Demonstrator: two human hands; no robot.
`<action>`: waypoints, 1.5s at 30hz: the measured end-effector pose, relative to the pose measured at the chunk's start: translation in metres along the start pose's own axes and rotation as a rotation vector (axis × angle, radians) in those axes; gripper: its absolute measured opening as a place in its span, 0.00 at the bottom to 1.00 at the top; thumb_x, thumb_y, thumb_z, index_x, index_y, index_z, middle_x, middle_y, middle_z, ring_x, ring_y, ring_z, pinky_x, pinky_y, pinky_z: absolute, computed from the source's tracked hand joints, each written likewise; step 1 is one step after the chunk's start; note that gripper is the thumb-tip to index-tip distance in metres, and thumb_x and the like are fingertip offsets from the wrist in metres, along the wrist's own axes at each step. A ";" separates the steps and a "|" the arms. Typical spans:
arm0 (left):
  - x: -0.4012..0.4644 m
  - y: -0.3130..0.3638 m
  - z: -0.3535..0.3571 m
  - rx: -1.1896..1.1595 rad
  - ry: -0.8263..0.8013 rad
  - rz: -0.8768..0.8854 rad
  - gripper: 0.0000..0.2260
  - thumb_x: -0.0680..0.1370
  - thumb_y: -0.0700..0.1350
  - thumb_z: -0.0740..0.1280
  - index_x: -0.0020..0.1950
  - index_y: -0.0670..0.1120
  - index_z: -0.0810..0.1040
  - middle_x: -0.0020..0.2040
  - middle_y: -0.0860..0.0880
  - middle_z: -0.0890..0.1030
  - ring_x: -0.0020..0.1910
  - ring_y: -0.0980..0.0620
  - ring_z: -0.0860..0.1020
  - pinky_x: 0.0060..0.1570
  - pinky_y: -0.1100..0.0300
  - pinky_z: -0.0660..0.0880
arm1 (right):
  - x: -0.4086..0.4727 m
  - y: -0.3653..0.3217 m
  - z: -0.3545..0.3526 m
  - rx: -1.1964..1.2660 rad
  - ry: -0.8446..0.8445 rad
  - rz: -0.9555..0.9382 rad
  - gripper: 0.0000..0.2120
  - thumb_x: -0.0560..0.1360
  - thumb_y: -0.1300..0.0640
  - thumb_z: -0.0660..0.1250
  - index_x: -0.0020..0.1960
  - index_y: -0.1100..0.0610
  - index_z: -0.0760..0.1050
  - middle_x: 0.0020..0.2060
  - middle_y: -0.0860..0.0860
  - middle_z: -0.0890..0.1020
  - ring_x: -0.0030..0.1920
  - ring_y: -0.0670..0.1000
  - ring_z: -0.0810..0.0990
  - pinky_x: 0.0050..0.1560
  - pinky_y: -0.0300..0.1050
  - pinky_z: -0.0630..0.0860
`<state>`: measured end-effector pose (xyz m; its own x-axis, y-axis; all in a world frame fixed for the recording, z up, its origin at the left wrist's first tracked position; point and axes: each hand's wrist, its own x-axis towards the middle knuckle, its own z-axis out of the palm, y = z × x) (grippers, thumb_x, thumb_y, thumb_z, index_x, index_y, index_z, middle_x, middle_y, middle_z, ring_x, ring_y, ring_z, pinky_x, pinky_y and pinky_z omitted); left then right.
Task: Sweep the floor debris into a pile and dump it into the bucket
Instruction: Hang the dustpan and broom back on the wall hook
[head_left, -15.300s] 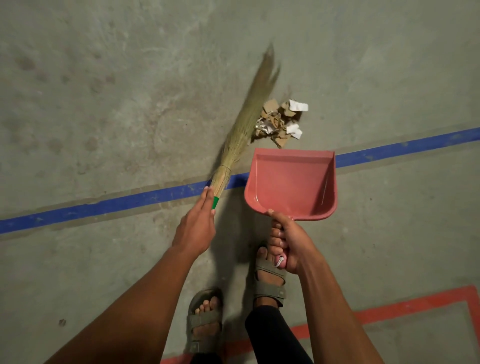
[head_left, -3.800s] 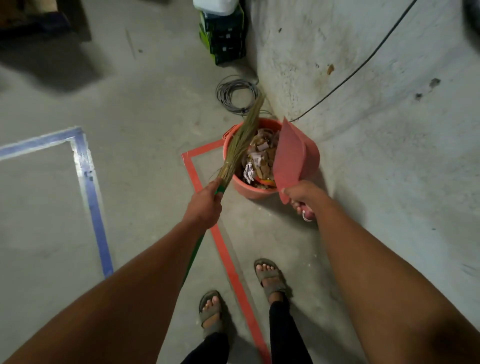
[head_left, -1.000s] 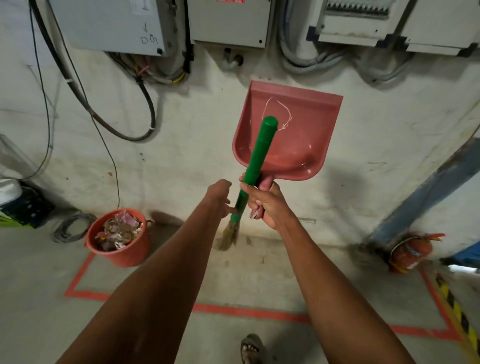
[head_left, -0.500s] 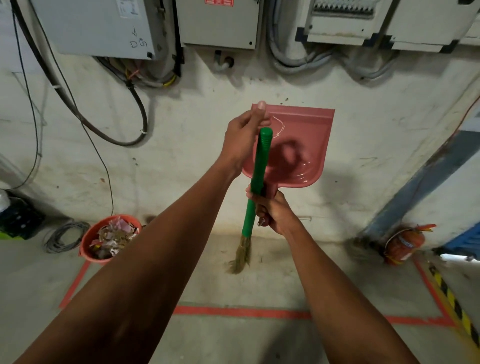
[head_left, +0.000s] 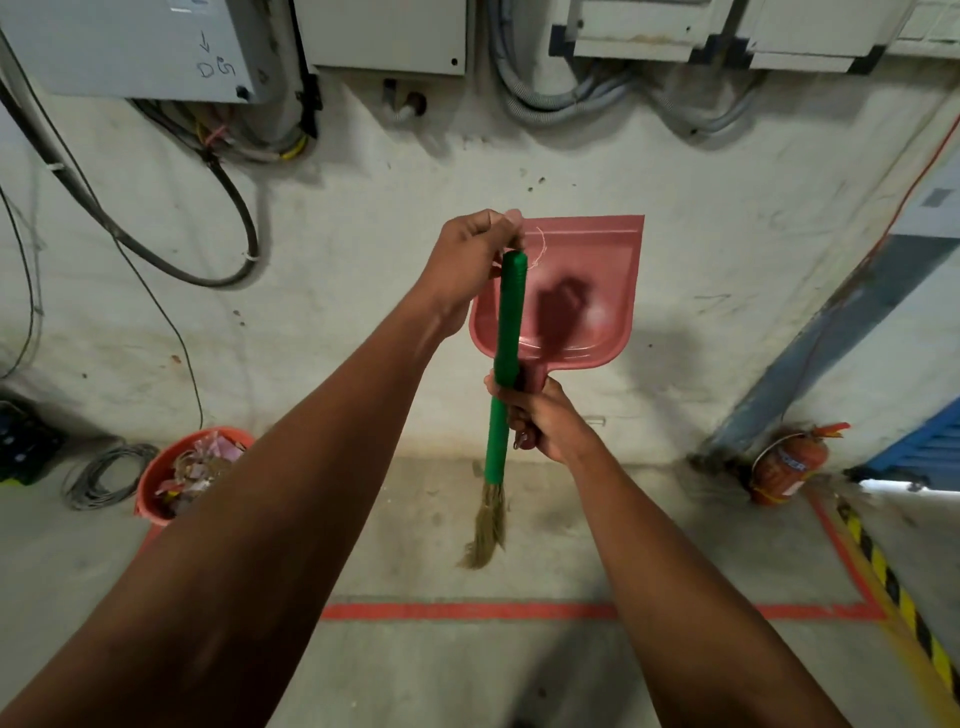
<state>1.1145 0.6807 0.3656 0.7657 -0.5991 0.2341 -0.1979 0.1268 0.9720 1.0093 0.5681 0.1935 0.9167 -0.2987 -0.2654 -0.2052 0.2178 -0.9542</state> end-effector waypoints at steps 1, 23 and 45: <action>0.002 0.003 0.001 -0.042 0.013 -0.032 0.14 0.85 0.49 0.65 0.41 0.46 0.77 0.38 0.48 0.77 0.39 0.51 0.73 0.50 0.52 0.71 | 0.000 -0.003 -0.003 0.008 -0.014 0.023 0.24 0.73 0.49 0.80 0.60 0.63 0.76 0.29 0.49 0.61 0.27 0.49 0.60 0.23 0.39 0.58; -0.027 -0.064 0.033 0.068 -0.262 -0.192 0.16 0.77 0.46 0.77 0.56 0.36 0.81 0.46 0.45 0.81 0.46 0.54 0.78 0.51 0.60 0.72 | 0.014 -0.089 -0.042 0.847 0.015 -0.089 0.21 0.81 0.55 0.66 0.70 0.65 0.77 0.64 0.59 0.83 0.61 0.52 0.84 0.57 0.47 0.83; -0.053 -0.078 0.028 -0.176 -0.303 -0.228 0.11 0.82 0.41 0.64 0.39 0.44 0.75 0.34 0.50 0.61 0.35 0.51 0.59 0.38 0.58 0.60 | -0.023 -0.063 -0.053 0.774 0.365 -0.028 0.23 0.80 0.38 0.67 0.66 0.53 0.81 0.56 0.56 0.87 0.58 0.55 0.84 0.58 0.50 0.81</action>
<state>1.0725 0.6805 0.2764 0.5581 -0.8295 0.0214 0.0834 0.0818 0.9932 0.9832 0.5116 0.2522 0.7231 -0.5649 -0.3976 0.2295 0.7394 -0.6330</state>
